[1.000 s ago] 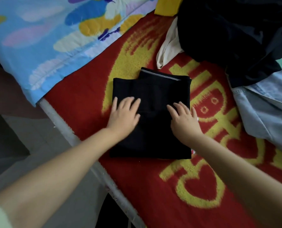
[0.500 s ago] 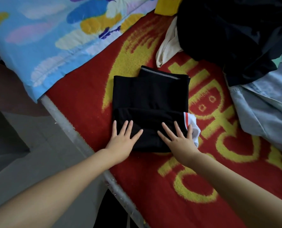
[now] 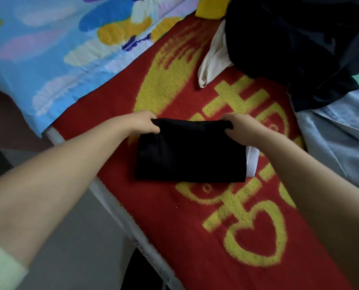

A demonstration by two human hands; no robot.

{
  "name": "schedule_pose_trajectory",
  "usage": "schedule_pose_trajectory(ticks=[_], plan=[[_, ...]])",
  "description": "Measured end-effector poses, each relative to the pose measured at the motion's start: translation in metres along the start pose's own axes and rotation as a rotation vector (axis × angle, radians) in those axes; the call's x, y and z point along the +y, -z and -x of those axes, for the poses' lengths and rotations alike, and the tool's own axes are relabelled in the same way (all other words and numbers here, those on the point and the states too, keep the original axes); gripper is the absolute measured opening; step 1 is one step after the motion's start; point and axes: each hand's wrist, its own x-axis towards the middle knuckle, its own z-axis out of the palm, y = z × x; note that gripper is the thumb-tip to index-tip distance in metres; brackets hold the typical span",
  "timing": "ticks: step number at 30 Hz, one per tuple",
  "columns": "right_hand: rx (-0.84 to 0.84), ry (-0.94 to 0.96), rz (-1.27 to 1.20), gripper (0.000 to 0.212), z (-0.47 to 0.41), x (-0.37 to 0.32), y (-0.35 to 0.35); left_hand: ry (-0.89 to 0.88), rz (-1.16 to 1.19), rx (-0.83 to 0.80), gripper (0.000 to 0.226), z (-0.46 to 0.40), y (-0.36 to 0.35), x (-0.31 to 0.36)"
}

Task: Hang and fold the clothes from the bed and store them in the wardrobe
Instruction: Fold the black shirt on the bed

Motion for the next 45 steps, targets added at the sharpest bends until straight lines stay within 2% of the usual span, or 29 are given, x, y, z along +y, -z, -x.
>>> schedule_pose_trajectory(ticks=[1, 3, 5, 7, 8, 11, 13, 18, 20, 23, 25, 28, 31, 33, 36, 39, 45], plan=[[0.018, -0.053, 0.065, 0.041, -0.004, -0.001, -0.012, 0.032, -0.122, 0.072, 0.036, -0.007, -0.006, 0.001], [0.198, -0.123, 0.217, 0.049, -0.001, -0.008, -0.04, 0.013, -0.351, 0.321, 0.048, -0.01, -0.028, 0.001], [0.411, -0.021, 0.247, 0.052, 0.013, -0.028, -0.067, -0.184, -0.456, 0.558, 0.056, 0.001, -0.061, 0.007], [0.461, 0.125, 0.252, 0.052, 0.025, -0.046, -0.092, -0.379, -0.509, 0.62, 0.061, 0.013, -0.098, 0.012], [0.44, 0.136, 0.246, 0.053, 0.026, -0.048, -0.102, -0.397, -0.526, 0.6, 0.062, 0.015, -0.113, 0.01], [0.401, -0.061, 0.163, 0.055, 0.018, -0.018, -0.112, -0.194, -0.389, 0.545, 0.063, 0.008, -0.131, -0.016], [0.364, -0.14, 0.134, 0.056, 0.013, 0.01, -0.109, -0.133, -0.37, 0.538, 0.063, 0.003, -0.13, -0.04], [0.181, -0.107, 0.037, 0.059, 0.007, 0.019, -0.092, -0.079, -0.432, 0.401, 0.06, 0.006, -0.116, -0.051], [0.21, -0.064, 0.11, 0.062, 0.016, 0.013, -0.085, -0.121, -0.438, 0.427, 0.065, 0.016, -0.113, -0.043], [0.291, 0.15, 0.235, 0.08, 0.049, 0.005, -0.095, -0.398, -0.491, 0.528, 0.077, 0.037, -0.124, -0.036], [0.239, 0.195, 0.308, 0.095, 0.073, 0.001, -0.117, -0.504, -0.58, 0.471, 0.084, 0.047, -0.143, -0.037], [0.182, 0.042, 0.38, 0.104, 0.079, 0.004, -0.144, -0.381, -0.668, 0.346, 0.097, 0.044, -0.166, -0.038], [0.23, -0.056, 0.352, 0.104, 0.056, 0.003, -0.137, -0.301, -0.644, 0.401, 0.103, 0.032, -0.163, -0.028], [0.204, -0.089, 0.319, 0.096, 0.043, -0.004, -0.122, -0.265, -0.615, 0.393, 0.103, 0.029, -0.151, -0.019], [0.138, -0.099, 0.278, 0.085, 0.041, -0.01, -0.099, -0.228, -0.534, 0.268, 0.1, 0.034, -0.127, -0.011], [0.088, -0.086, 0.244, 0.084, 0.055, -0.02, -0.065, -0.259, -0.468, 0.221, 0.093, 0.053, -0.098, -0.003], [0.149, 0.002, 0.283, 0.084, 0.13, -0.07, 0.007, -0.32, -0.495, 0.326, 0.091, 0.149, -0.03, 0.0]])
